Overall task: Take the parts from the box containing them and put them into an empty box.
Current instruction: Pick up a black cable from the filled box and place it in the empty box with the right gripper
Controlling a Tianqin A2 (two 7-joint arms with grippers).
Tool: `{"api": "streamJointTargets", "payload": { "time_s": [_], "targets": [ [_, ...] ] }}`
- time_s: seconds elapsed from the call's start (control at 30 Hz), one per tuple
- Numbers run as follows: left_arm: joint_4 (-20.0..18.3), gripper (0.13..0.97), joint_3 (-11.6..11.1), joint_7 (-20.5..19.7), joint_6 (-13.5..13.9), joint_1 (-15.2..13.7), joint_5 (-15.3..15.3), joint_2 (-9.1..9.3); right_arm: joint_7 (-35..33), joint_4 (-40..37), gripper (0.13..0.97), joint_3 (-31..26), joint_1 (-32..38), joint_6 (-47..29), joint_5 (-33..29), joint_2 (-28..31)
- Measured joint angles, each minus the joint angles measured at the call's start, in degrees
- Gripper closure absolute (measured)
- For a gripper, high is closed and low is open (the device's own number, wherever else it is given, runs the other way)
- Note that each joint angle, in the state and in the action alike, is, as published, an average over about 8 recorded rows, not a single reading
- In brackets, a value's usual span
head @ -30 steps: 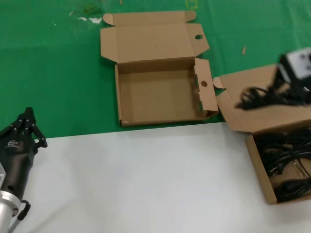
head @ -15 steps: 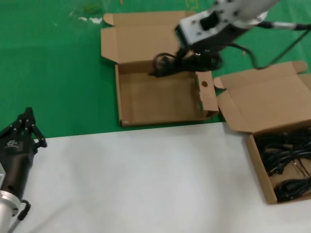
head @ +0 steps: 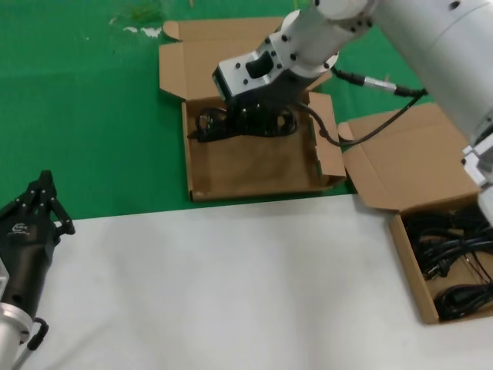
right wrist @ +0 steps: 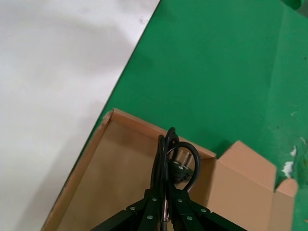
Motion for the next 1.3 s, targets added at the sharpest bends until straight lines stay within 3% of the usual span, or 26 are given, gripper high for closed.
{"api": "streamJointTargets", "payload": {
  "time_s": [0.37,0.63,0.9,1.07,1.3],
  "targets": [
    [0.00,0.957,0.00,0.00,0.00,0.00,0.00,0.00,-6.05,-12.20,0.947,-5.82,0.90,8.26,6.58,-3.88],
    [0.00,0.957,0.00,0.00,0.00,0.00,0.00,0.00,-8.36,-15.50,0.929,-10.16,0.62,11.76,11.32,-4.23],
    [0.00,0.957,0.00,0.00,0.00,0.00,0.00,0.00,-10.64,-17.28,0.870,-10.23,0.23,12.41,13.41,-4.01],
    [0.00,0.957,0.00,0.00,0.00,0.00,0.00,0.00,-9.76,-13.25,0.821,-7.71,-0.97,11.24,13.11,-1.40],
    [0.00,0.957,0.00,0.00,0.00,0.00,0.00,0.00,-4.16,2.24,0.680,-3.22,-6.01,9.22,12.28,6.90]
  ]
}}
